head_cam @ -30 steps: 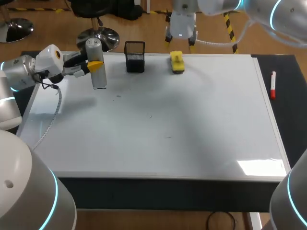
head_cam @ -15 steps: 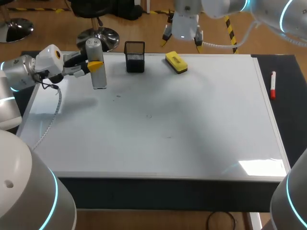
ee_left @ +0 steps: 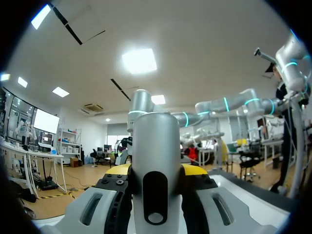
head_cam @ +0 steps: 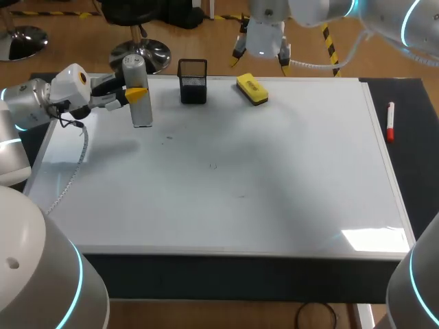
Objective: Pick up the inspection probe, press it on each red-marked spot on the whiteboard one by one, put down the probe, pick up the eraser, and wipe off all the red marks.
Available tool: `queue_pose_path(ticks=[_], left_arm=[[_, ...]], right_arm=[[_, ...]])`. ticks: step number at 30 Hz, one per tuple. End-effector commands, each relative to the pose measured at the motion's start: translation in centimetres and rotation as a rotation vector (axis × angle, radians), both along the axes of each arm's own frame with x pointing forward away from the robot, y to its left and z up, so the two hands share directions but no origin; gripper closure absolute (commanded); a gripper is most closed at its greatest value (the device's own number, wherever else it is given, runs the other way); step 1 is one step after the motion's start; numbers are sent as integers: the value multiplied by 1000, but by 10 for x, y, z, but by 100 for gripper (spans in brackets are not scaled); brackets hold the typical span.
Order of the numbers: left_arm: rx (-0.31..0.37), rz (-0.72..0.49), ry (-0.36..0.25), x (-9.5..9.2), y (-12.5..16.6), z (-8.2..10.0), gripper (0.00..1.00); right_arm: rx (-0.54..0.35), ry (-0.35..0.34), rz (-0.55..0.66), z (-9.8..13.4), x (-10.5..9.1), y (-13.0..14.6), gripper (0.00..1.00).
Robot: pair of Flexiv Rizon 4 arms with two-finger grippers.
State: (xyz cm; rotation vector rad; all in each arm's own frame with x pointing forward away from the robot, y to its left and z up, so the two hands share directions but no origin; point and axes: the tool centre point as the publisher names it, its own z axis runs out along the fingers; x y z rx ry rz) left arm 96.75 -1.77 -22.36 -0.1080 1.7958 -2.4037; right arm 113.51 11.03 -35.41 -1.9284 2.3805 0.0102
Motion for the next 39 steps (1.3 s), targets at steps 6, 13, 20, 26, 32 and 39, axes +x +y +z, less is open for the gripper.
queue_pose_path(ticks=[6,13,20,26,32,39], left_arm=[[0,2,-1,-1,0,1,100],[0,2,-1,-1,0,1,100],[0,2,-1,-1,0,1,100],[0,2,-1,-1,0,1,100],[0,2,-1,-1,0,1,100],[0,2,-1,-1,0,1,100]], right_arm=[[35,-4,-39,1,17,-3,0],[105,-1,-140,2,31,-23,0],[223,-12,-278,8,33,-57,0],[335,-23,-377,14,23,-84,0],[438,-30,-467,14,13,-104,0],[529,-54,-581,21,10,-122,0]])
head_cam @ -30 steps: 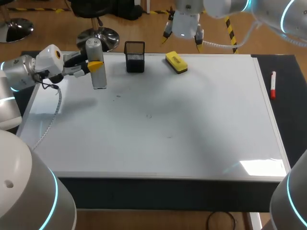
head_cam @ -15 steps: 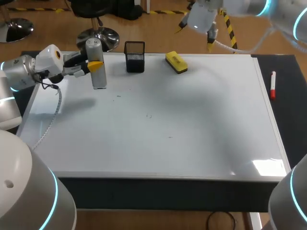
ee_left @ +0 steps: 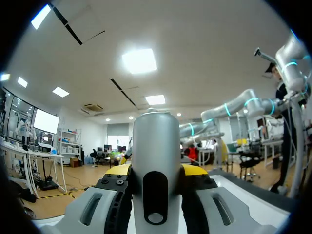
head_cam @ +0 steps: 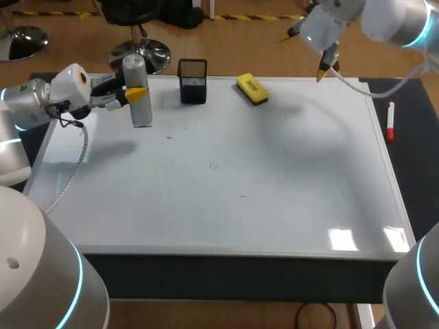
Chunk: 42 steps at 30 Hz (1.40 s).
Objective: Pick up the inspection probe, press it on each red-marked spot on the whiteboard one by one, put down the probe, pick up the eraser, and wipe off all the red marks.
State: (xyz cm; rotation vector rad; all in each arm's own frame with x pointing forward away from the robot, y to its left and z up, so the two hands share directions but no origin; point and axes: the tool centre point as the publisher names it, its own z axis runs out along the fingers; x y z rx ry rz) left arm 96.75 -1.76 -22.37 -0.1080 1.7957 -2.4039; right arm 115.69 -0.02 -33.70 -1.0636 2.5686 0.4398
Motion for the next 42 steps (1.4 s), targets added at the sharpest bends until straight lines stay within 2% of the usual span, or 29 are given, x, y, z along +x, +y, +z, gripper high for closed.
queue_pose_path(ticks=[1,2,5,7,9,11,13,17,22,23,24,27,28,29,31,33,42], left_arm=[[0,2,-1,-1,0,1,100],[0,2,-1,-1,0,1,100],[0,2,-1,-1,0,1,100],[0,2,-1,-1,0,1,100],[0,2,-1,-1,0,1,100],[0,2,-1,-1,0,1,100],[0,2,-1,-1,0,1,100],[0,2,-1,-1,0,1,100],[0,2,-1,-1,0,1,100],[0,2,-1,-1,0,1,100],[0,2,-1,-1,0,1,100],[0,2,-1,-1,0,1,100],[0,2,-1,-1,0,1,100],[0,2,-1,-1,0,1,100],[0,2,-1,-1,0,1,100],[0,2,-1,-1,0,1,100],[0,2,-1,-1,0,1,100]], right_arm=[[110,-87,-62,6,-12,-14,0],[149,-67,-77,8,-11,-16,0],[184,-47,-128,12,-6,-21,0],[223,-50,-124,15,-1,-23,0],[212,-24,-147,18,4,-25,0],[270,-16,-156,23,9,-25,0],[288,5,-160,28,15,-24,0],[288,79,-209,35,28,-24,0],[282,123,-243,44,39,-23,0],[289,102,-226,45,41,-23,0],[293,127,-239,46,42,-22,0],[301,118,-231,46,44,-21,0],[315,88,-209,45,44,-21,0],[323,120,-225,45,44,-20,0],[326,118,-205,44,44,-19,0],[330,174,-185,41,45,-17,0],[331,177,-158,41,44,-15,0]])
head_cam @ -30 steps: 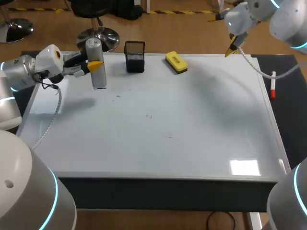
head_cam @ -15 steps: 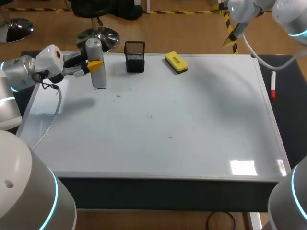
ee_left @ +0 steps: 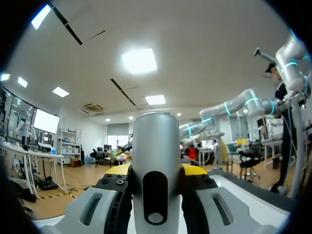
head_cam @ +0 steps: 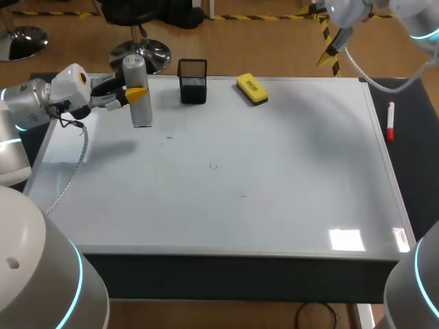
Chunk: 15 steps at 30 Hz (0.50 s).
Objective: Pick up the inspection probe, press it on each red-marked spot on the whiteboard one by one, put down the probe, pick up the eraser, and wipe off all the red marks.
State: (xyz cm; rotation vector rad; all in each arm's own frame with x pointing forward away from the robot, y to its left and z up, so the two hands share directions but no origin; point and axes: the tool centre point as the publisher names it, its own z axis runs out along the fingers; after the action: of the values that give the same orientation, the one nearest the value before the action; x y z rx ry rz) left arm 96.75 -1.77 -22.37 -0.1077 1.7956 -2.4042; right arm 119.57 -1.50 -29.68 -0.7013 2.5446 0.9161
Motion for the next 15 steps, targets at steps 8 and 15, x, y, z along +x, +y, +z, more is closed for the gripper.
queue_pose_path(ticks=[8,15], left_arm=[[0,2,-1,-1,0,1,100],[36,-13,-32,-4,-3,9,100]], right_arm=[[-21,29,22,1,5,-1,0],[-21,29,22,1,5,-1,0]])
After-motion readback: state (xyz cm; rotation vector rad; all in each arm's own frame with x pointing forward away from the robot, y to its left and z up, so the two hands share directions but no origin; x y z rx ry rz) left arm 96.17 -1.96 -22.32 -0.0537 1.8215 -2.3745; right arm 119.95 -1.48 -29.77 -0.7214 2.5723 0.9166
